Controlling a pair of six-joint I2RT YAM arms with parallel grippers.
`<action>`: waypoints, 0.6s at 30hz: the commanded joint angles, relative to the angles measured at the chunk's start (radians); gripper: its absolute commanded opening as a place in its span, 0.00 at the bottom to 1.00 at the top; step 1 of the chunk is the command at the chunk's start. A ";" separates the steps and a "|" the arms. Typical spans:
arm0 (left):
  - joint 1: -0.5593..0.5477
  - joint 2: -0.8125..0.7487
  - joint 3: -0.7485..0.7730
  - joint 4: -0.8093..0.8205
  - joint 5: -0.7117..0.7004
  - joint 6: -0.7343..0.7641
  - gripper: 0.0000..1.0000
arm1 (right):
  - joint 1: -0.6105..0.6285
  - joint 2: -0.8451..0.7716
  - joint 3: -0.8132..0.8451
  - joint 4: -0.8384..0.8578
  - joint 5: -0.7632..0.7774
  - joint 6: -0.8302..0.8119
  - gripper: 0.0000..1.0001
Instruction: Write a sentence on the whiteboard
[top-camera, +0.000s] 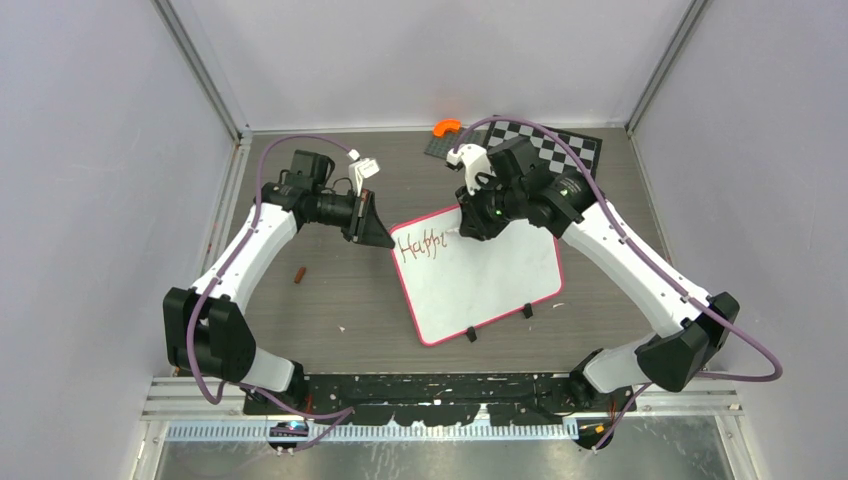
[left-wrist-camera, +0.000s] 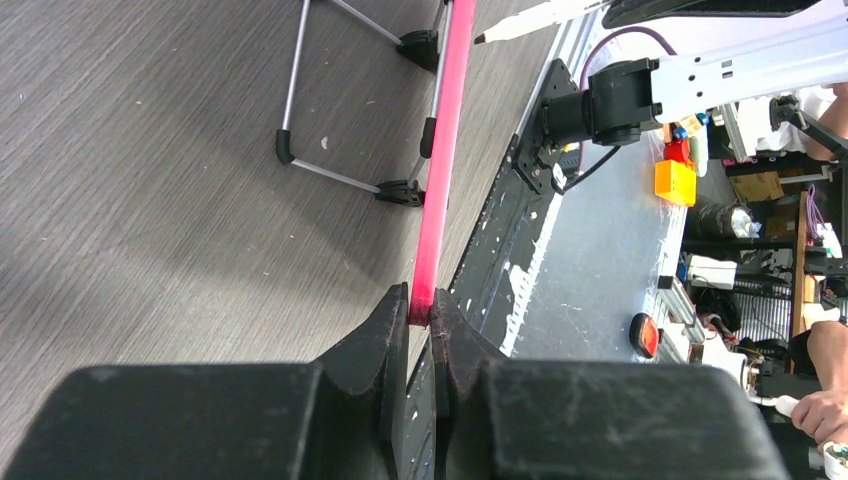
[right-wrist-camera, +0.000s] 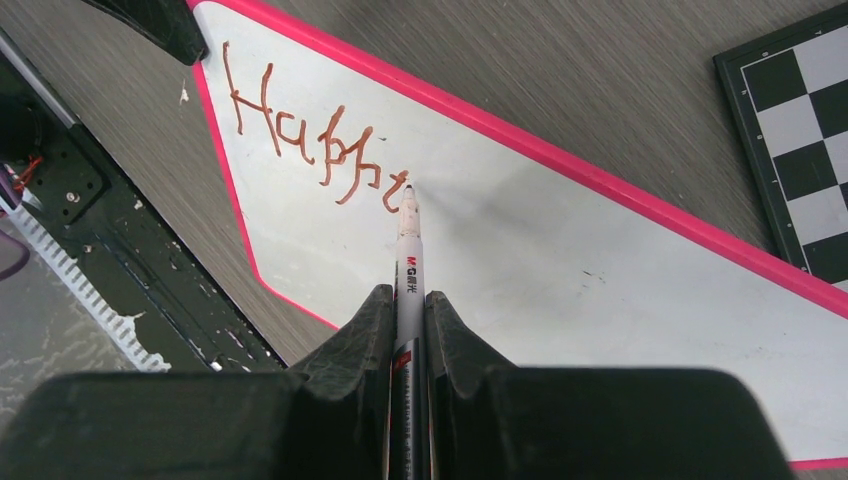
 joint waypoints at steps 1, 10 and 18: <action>-0.006 -0.023 0.009 -0.003 0.048 -0.012 0.00 | -0.003 -0.045 -0.004 0.023 0.017 -0.012 0.00; -0.005 -0.029 0.008 -0.002 0.044 -0.011 0.00 | -0.005 -0.002 -0.013 0.039 0.022 -0.025 0.00; -0.006 -0.027 0.006 -0.003 0.041 -0.010 0.00 | -0.004 -0.029 -0.080 0.054 0.011 -0.009 0.00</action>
